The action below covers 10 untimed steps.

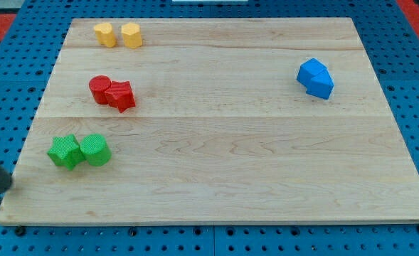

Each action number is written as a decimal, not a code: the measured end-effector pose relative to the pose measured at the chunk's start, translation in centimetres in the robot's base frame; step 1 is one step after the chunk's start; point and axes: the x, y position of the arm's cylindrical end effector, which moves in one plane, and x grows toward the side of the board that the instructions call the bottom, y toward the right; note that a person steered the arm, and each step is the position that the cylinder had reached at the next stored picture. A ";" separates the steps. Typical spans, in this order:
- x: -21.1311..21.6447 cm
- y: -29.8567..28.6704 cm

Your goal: Move green star along with green circle to the center

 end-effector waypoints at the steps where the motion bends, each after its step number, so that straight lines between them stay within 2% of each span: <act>1: -3.0 1.5; 2: -4.5 2.1; 4: -4.9 12.4; 5: -4.9 15.6; 6: -1.8 15.1; 7: -1.2 15.2; 10: -5.0 20.1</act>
